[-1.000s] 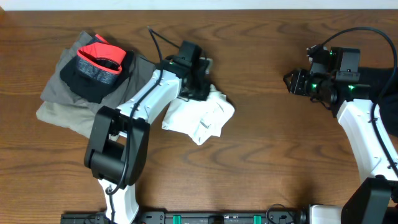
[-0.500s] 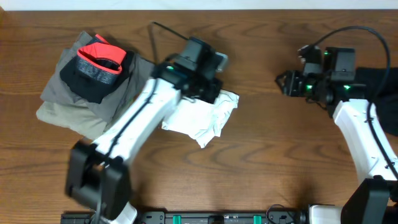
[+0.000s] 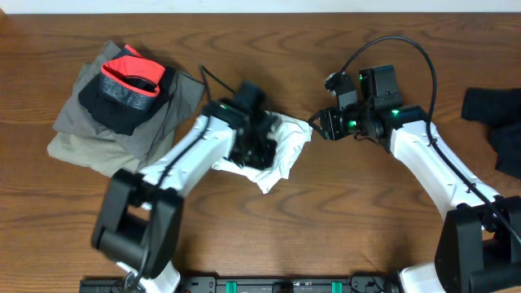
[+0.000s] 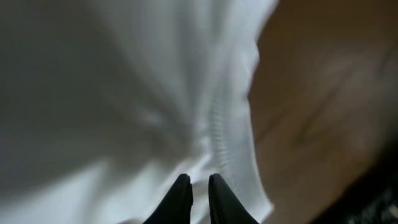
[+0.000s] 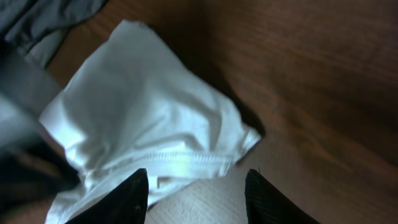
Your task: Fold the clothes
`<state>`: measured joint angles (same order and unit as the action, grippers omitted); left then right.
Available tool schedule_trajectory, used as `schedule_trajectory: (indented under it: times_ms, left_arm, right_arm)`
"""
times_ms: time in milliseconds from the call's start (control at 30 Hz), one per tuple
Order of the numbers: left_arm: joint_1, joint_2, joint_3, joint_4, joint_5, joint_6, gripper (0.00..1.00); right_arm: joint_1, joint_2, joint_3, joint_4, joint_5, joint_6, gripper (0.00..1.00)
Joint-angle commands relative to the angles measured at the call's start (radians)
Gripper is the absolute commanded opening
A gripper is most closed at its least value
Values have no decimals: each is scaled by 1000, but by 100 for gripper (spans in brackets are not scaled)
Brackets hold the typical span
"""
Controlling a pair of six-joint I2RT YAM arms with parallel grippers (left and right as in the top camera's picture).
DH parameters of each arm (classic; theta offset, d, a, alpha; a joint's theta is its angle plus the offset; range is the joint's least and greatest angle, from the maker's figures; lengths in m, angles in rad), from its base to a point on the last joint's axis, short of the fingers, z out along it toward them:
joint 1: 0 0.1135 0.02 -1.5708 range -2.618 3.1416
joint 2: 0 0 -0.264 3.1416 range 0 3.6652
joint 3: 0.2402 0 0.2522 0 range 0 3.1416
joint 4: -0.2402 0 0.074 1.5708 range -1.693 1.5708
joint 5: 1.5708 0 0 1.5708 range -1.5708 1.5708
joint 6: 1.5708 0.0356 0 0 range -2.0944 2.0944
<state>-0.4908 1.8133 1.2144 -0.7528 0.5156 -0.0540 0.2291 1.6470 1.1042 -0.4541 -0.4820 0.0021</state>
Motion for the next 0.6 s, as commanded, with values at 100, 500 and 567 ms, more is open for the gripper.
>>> schedule_trajectory:
  times_ms: [100,500,567]
  left_arm:
    - [-89,44,-23,-63,215,25,13]
    - [48,-244,117,-113,-129,15,28]
    - [98,-274,117,-114,-201,16,33]
  right_arm:
    - [-19,0,5,2,-6,50,51]
    - [30,20,5,2,-24,-44,55]
    - [45,41,5,2,-24,-75,54]
